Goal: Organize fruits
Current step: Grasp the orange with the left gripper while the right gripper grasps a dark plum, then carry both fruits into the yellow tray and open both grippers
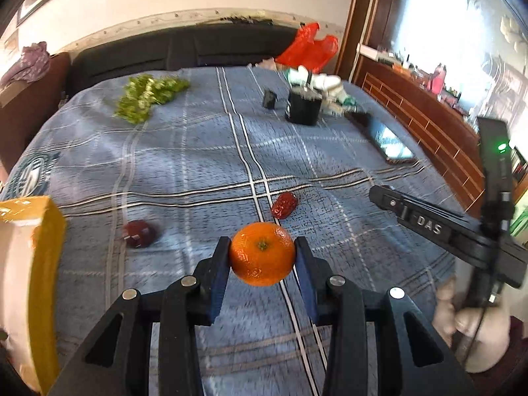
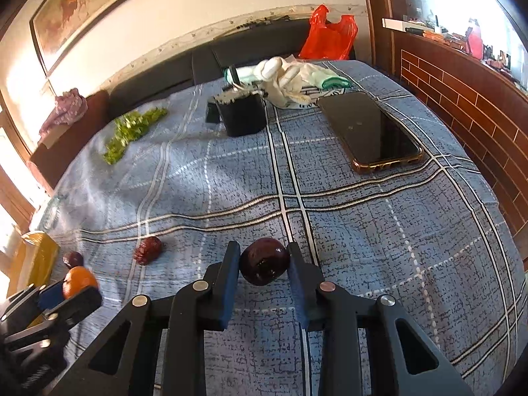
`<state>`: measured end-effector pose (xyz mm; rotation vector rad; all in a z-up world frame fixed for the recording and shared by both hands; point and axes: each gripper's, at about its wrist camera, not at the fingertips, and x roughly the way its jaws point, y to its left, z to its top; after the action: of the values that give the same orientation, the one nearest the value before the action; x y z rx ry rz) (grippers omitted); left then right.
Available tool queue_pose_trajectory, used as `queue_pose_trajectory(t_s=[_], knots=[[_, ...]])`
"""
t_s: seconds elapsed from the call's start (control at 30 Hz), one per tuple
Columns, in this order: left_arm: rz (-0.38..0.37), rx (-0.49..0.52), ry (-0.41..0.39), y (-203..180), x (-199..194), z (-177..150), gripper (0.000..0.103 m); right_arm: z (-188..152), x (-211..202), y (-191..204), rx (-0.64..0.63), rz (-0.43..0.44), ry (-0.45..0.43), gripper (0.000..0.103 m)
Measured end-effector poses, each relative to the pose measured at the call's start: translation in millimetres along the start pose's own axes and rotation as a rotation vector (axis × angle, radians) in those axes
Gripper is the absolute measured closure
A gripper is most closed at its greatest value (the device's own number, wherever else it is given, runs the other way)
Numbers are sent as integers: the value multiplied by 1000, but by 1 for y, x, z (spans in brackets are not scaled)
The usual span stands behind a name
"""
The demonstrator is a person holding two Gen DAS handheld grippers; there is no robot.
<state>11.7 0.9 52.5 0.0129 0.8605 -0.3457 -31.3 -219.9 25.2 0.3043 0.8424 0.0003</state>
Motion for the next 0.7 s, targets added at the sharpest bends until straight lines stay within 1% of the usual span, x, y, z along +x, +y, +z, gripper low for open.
queue_pose_trajectory(t_s=[0.17,0.23,0.37,0.5,0.63,0.7], knots=[[22,-52,-47,17,-45,-13,66,1,-15,4,29,131,-35,72],[34,-82,-59,29,-60,-20,66,-1,-21,11,17,155,-52,72],[86,-156,-87,62,-91,-39,66,-5,-30,33,-23,175,-72,72],[134,-217,-116,90,-118,-55,66,-15,-42,54,-56,180,-60,72],[192,-260,-150,111,-140,-69,65,-32,-55,81,-89,217,-36,72],[201,-283,-162,119,-149,-74,65,-40,-62,101,-125,227,-28,72]])
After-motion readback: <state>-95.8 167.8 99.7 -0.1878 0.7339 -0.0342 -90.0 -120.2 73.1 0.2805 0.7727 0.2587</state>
